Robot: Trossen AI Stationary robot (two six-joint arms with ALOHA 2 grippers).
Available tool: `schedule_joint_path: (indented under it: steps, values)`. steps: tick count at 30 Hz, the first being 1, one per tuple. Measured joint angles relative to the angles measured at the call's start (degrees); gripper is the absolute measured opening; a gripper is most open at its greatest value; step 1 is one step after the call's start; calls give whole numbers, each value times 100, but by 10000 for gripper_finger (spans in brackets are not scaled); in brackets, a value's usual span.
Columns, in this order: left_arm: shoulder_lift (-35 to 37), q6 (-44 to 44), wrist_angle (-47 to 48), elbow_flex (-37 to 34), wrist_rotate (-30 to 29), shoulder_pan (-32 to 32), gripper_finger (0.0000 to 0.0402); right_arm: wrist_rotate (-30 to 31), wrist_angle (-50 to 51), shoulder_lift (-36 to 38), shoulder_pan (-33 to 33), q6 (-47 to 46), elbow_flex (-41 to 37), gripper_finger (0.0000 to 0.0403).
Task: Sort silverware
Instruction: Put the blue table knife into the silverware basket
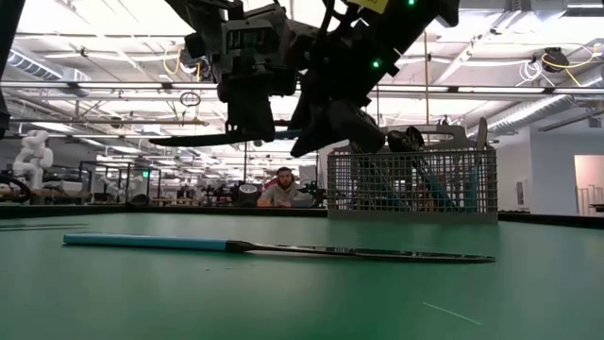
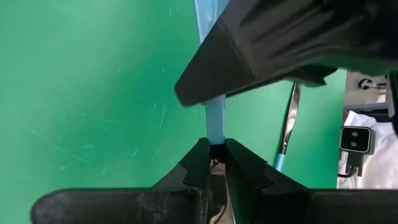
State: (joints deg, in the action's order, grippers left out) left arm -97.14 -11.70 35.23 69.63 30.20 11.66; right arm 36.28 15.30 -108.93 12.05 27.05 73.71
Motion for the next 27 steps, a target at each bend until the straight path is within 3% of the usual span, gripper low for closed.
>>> schedule_joint_path:
  steps: [7, 15, 20, 27]
  values:
    - [0, 0, -4, 0, 4, 0, 42, 295, -75, -37, 0, 76, 0, 134]
    - [0, 14, -45, 0, 145, -1, 45, 264, -34, -40, 9, 281, -2, 12]
    - [0, 64, -239, -4, 102, 39, 71, 155, 117, -48, 4, -5, 0, 5]
    - [86, 464, -79, -3, 106, 394, 120, -584, 705, 236, 7, -735, -25, 2]
